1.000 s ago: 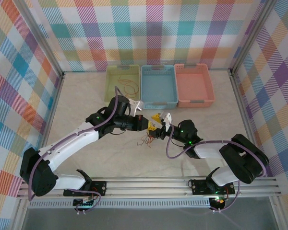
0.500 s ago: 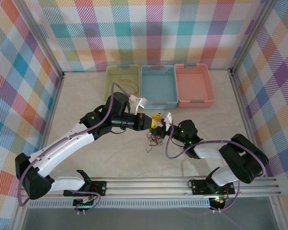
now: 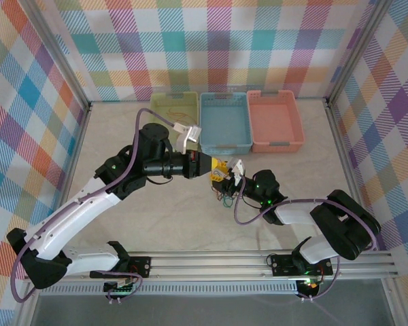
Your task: Untangle the cables
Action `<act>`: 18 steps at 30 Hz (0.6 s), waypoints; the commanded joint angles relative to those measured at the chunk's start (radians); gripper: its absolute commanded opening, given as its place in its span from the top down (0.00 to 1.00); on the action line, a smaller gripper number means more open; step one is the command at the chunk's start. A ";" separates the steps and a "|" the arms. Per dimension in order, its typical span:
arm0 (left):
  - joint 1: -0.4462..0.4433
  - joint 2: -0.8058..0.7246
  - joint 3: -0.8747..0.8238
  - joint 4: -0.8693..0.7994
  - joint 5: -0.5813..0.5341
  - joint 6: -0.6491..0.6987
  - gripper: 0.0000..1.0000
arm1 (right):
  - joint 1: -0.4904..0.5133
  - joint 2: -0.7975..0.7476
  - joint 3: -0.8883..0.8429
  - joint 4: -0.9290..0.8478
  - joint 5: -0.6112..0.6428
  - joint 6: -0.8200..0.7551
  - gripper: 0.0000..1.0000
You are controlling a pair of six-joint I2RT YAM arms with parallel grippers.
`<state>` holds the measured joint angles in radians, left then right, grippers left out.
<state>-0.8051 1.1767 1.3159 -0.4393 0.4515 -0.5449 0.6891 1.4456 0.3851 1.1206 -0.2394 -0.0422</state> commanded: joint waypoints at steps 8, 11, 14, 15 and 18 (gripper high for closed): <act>-0.021 -0.010 0.164 -0.023 -0.036 -0.024 1.00 | 0.008 0.006 0.012 -0.008 0.002 0.001 0.55; -0.022 -0.001 0.217 -0.044 -0.037 -0.022 1.00 | 0.007 0.003 0.011 -0.011 0.003 0.001 0.55; -0.021 0.011 0.275 -0.073 -0.043 -0.011 1.00 | 0.008 0.001 0.012 -0.015 0.006 0.001 0.55; -0.020 0.015 0.297 -0.082 -0.048 -0.007 1.00 | 0.007 0.001 0.012 -0.015 0.006 0.001 0.55; -0.021 0.025 0.356 -0.113 -0.064 0.006 1.00 | 0.008 0.001 0.012 -0.019 0.005 0.002 0.55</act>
<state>-0.8078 1.1961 1.6165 -0.5232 0.4049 -0.5575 0.6891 1.4456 0.3851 1.1015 -0.2390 -0.0418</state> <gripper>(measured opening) 0.053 0.452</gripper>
